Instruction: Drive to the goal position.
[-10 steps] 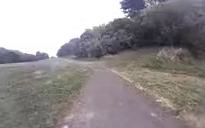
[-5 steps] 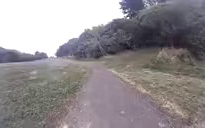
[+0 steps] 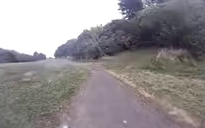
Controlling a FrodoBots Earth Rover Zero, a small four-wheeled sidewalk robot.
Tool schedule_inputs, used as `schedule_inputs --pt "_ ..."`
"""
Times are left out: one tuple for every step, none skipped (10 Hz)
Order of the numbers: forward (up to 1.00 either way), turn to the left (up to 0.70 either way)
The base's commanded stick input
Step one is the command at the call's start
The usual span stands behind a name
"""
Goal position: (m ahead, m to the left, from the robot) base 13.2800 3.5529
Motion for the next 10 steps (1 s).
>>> schedule_inputs --pt "0.45 -0.09" --pt "0.45 -0.09" --pt "0.45 -0.09" --pt "0.45 -0.09" --pt "0.45 -0.09" --pt "0.45 -0.09" --pt "0.45 -0.09" --pt "0.45 -0.09" --pt "0.45 -0.09" --pt "0.45 -0.09"
